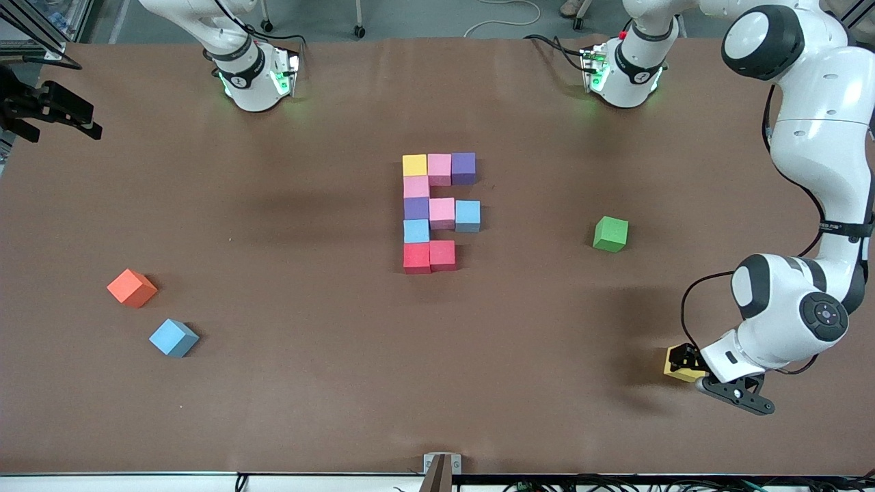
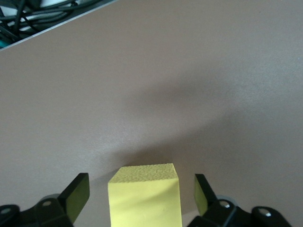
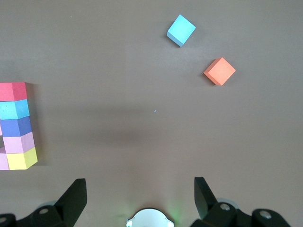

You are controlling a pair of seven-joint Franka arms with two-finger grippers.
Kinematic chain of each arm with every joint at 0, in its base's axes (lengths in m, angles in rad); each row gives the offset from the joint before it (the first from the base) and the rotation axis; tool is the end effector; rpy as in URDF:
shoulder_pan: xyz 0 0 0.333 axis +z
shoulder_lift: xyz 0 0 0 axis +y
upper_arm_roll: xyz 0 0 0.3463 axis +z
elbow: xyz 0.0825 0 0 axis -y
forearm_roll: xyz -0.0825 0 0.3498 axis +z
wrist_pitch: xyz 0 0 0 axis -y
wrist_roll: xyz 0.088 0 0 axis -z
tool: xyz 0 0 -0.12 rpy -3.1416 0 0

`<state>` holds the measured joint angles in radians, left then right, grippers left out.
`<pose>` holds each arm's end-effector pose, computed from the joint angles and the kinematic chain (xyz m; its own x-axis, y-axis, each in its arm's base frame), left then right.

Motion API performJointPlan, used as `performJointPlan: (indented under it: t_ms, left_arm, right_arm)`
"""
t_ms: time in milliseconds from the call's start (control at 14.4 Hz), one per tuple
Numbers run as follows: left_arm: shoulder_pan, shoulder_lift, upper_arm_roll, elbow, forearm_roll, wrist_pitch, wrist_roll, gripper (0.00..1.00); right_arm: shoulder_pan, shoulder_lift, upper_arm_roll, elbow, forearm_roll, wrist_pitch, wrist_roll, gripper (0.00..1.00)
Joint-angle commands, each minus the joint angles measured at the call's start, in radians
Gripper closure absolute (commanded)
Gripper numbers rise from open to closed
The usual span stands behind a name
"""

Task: Arrange 11 blocks into digit 3
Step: 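Move the left gripper to the yellow cube and grasp it, then carry the yellow cube with the left gripper to the cluster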

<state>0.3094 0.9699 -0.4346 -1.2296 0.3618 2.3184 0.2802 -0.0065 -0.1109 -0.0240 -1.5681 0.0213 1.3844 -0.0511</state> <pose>0.7710 0.0212 0.2518 0.8931 -0.3987 0.2085 -0.4056 -0.9140 -0.0105 0.4608 -0.0121 0.6819 0.9971 0.0249 -0.0714 0.0230 -0.9994 -0.0275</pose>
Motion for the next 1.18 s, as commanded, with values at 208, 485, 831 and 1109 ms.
performJointPlan:
  t_ms: [208, 485, 831, 1109]
  left_arm:
    - [0.0, 0.006, 0.008, -0.001, -0.054, -0.014, -0.039, 0.28]
    - [0.011, 0.0, 0.01, -0.034, -0.052, -0.057, -0.087, 0.36]
    - [0.008, -0.059, 0.002, -0.033, -0.053, -0.212, -0.2, 0.42]
    - [-0.004, -0.126, -0.019, -0.033, -0.054, -0.309, -0.356, 0.42]
  right_arm:
    - [-0.006, -0.03, 0.012, -0.029, 0.025, 0.015, 0.007, 0.0]
    - [-0.007, -0.03, 0.012, -0.029, 0.019, 0.013, 0.0, 0.0]
    - [-0.009, -0.021, 0.01, -0.001, 0.017, 0.007, -0.007, 0.0]
    - [-0.013, -0.02, 0.007, 0.003, 0.019, 0.005, -0.039, 0.0]
